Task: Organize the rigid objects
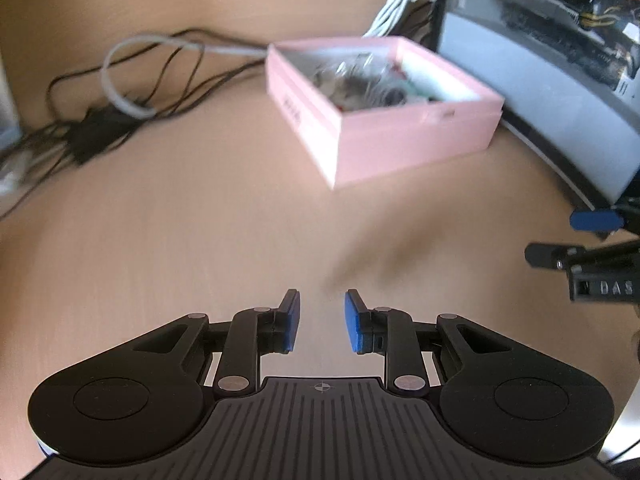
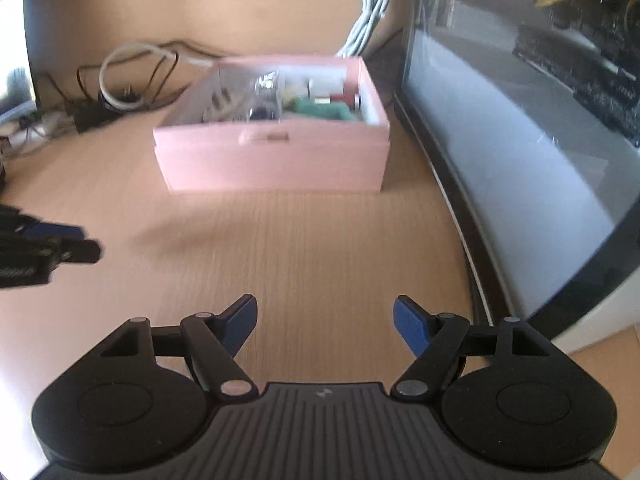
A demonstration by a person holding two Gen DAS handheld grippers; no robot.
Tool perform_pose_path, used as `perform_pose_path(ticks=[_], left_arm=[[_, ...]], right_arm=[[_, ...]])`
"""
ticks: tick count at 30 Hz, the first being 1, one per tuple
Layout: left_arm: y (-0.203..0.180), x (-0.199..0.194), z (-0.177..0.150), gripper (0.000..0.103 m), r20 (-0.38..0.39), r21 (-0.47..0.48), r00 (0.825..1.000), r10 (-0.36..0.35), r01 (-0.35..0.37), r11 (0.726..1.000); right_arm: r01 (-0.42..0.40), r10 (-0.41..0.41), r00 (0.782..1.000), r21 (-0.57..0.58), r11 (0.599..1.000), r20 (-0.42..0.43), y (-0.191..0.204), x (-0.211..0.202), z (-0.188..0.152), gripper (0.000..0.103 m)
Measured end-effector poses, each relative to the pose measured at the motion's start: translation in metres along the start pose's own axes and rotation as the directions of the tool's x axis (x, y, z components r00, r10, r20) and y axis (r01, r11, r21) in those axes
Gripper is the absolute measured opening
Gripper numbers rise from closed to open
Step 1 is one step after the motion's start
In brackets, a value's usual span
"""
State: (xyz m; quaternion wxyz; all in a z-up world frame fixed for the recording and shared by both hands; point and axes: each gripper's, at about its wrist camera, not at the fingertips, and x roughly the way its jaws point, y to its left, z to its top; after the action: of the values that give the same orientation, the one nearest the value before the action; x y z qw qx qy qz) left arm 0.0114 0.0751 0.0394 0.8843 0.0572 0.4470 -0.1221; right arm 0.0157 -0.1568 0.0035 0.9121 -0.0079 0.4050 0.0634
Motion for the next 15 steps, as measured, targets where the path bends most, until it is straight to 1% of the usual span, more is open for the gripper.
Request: perform_pose_path(ticks=[2,4,5,7,10,11,12,13,14,15], left_arm=[[-0.004,0.003,-0.01,0.028,-0.026,-0.014,0.999,0.027,-0.027,1.0],[-0.011,-0.002,-0.019,0.028,0.001,0.01,0.998,0.067,-0.067,0.998],[-0.013,-0.003,-0.017,0.028,-0.003,0.008,0.997,0.077,-0.077,0.997],[-0.018,-0.001,-0.016,0.028,-0.006,-0.009,0.998,0.065,-0.065,0.998],[-0.03,-0.001,-0.019,0.027,0.024,0.013,0.997,0.073,-0.074,0.997],[-0.034,-0.002,-0.02,0.027,0.023,0.0,0.998,0.055,-0.055,0.998],[-0.038,-0.004,-0.02,0.029,0.018,-0.024,0.999,0.034,-0.034,0.999],[-0.043,-0.005,-0.021,0.035,0.016,-0.023,0.999,0.035,-0.034,0.999],[-0.05,-0.005,-0.021,0.035,0.019,-0.008,0.999,0.045,-0.045,0.999],[-0.056,-0.004,-0.022,0.035,0.03,-0.001,0.999,0.04,-0.04,0.999]], right_arm=[[0.002,-0.002,1.0,-0.018,1.0,0.001,0.002,0.002,-0.006,0.076],[-0.005,0.005,1.0,-0.03,1.0,0.001,0.002,0.008,-0.007,0.076],[-0.017,0.017,1.0,-0.036,0.999,-0.001,0.001,0.011,-0.007,0.076],[-0.036,0.036,0.999,-0.042,0.998,-0.006,-0.002,0.017,-0.009,0.077],[-0.071,0.072,0.997,-0.041,0.997,0.026,-0.008,0.02,-0.012,0.08],[-0.079,0.08,0.996,-0.043,0.996,0.033,-0.009,0.021,-0.012,0.082],[-0.079,0.081,0.996,-0.045,0.996,0.037,-0.01,0.022,-0.013,0.085],[-0.079,0.081,0.996,-0.046,0.996,0.041,-0.011,0.023,-0.014,0.087],[-0.083,0.085,0.995,-0.052,0.995,0.046,-0.012,0.022,-0.015,0.088],[-0.089,0.092,0.994,-0.061,0.994,0.051,-0.013,0.023,-0.015,0.09]])
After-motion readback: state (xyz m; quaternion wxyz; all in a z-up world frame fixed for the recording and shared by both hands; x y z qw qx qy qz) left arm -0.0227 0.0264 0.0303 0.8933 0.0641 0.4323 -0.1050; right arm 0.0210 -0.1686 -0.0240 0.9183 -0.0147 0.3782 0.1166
